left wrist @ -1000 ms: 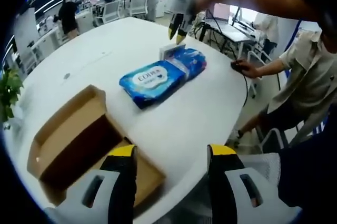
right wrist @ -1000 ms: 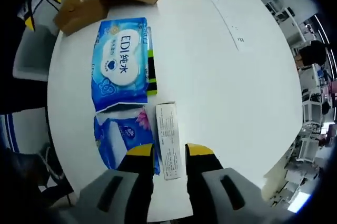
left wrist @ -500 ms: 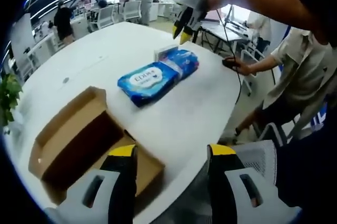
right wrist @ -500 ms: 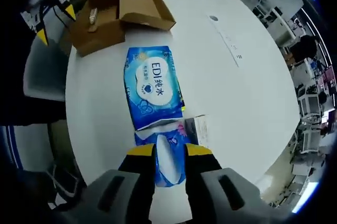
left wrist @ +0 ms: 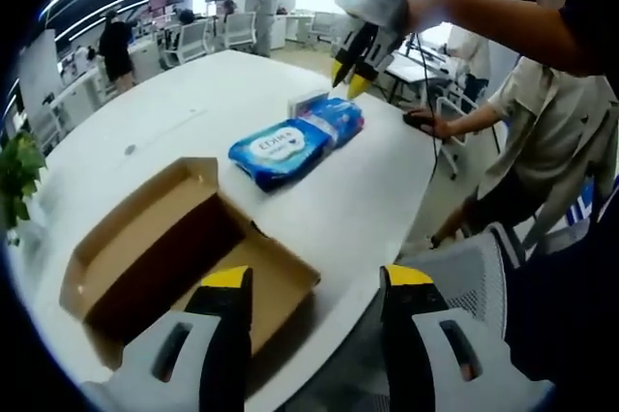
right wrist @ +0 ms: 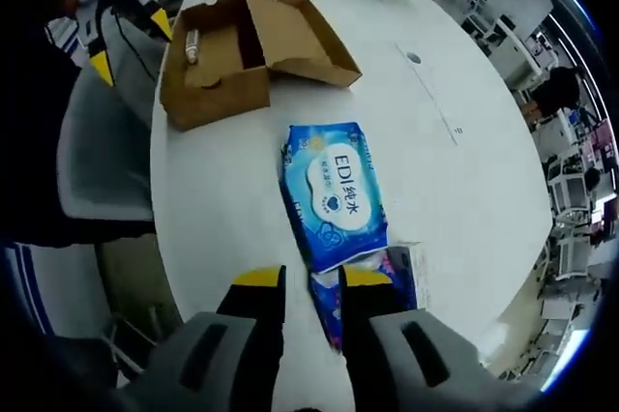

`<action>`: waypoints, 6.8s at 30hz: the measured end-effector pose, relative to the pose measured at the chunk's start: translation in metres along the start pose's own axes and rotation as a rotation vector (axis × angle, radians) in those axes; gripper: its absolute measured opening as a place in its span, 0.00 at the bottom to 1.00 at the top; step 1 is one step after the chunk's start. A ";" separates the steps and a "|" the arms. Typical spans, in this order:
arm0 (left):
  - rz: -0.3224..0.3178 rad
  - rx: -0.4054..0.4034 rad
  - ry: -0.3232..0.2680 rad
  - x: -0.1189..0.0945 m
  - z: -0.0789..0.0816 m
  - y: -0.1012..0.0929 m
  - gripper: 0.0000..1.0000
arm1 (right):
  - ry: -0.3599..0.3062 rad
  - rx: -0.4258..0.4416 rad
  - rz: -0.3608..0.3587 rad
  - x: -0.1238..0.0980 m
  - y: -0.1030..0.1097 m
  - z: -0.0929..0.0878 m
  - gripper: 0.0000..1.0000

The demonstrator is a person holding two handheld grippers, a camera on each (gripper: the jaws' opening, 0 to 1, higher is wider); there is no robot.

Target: Operate the shoe box by opening the lid, removing the specified soft item, and placing it in the target area until the item is outside and the box remains undamaged.

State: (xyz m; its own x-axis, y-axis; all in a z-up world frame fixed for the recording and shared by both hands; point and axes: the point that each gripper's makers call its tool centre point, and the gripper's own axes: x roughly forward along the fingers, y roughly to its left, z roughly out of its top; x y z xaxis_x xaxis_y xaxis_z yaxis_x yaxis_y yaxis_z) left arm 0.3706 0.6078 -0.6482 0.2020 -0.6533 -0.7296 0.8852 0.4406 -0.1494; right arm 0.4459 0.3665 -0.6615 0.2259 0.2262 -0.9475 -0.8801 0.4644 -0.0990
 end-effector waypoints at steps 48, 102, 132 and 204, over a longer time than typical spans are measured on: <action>0.107 -0.119 0.014 -0.086 -0.092 0.087 0.51 | -0.289 -0.194 0.317 0.130 0.187 0.270 0.17; 0.161 -0.231 0.035 -0.096 -0.125 0.140 0.51 | -0.207 -0.270 0.486 0.207 0.217 0.294 0.17; 0.150 -0.209 0.046 -0.087 -0.127 0.147 0.50 | -0.356 -0.275 0.424 0.179 0.204 0.321 0.15; -0.320 0.372 0.008 -0.005 -0.112 0.143 0.18 | -0.510 -0.211 0.414 0.148 0.184 0.321 0.19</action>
State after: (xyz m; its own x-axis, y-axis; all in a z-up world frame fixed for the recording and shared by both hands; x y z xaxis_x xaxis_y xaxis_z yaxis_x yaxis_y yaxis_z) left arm 0.4497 0.7431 -0.7402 -0.1069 -0.7144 -0.6915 0.9923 -0.0327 -0.1196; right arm 0.4516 0.7607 -0.7227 -0.0238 0.7475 -0.6638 -0.9871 0.0877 0.1343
